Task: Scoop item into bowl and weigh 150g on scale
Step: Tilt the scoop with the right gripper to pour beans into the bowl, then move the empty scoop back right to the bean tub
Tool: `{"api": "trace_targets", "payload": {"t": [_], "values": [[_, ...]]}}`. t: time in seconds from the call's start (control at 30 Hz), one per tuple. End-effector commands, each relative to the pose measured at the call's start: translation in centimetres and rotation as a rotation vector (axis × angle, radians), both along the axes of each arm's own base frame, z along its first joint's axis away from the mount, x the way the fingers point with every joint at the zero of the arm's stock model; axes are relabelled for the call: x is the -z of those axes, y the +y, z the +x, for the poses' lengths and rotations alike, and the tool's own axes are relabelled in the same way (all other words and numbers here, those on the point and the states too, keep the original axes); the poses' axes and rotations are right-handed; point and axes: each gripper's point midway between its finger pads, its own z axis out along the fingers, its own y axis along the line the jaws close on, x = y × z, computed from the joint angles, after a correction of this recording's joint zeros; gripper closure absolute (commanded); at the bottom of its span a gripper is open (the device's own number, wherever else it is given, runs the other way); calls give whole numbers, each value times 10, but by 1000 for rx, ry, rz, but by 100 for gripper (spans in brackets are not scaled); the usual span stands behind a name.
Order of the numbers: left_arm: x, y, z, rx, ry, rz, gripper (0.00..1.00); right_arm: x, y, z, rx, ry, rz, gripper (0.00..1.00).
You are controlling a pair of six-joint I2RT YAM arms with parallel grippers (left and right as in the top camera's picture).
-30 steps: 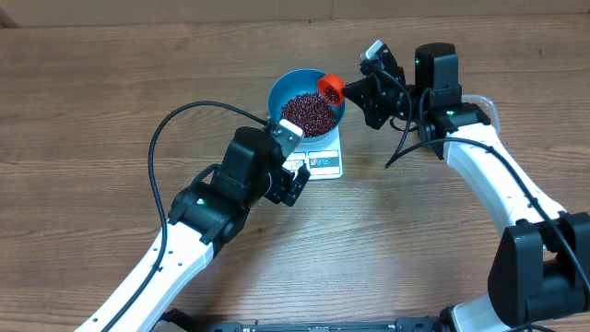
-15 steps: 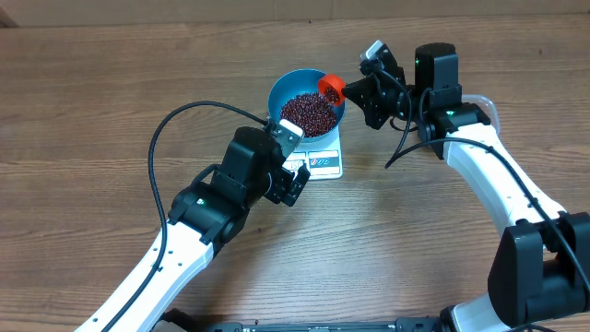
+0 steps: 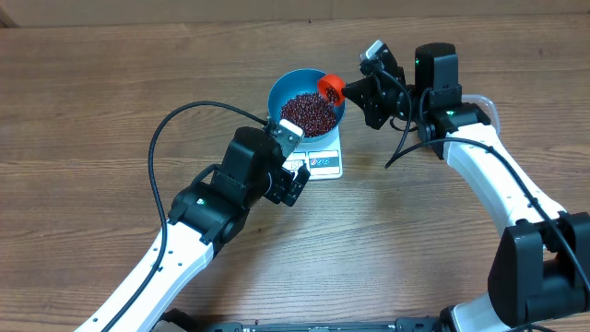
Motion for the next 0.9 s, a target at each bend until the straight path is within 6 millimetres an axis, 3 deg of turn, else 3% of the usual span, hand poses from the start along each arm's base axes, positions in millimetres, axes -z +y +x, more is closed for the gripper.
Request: {"api": "trace_targets", "payload": {"t": [0.0, 0.2, 0.6, 0.87], "values": [[-13, -3, 5, 10, -30, -12, 0, -11, 4, 6, -10, -33, 3, 96], [-13, -3, 5, 11, -30, -13, 1, -11, 4, 6, 8, -6, 24, 96], [-13, -3, 5, 11, -30, -13, 1, -34, 22, -13, 28, 336, 365, 96], [-13, -3, 4, 10, -27, -11, 0, -51, -2, -5, 75, 430, 503, 96]]}}
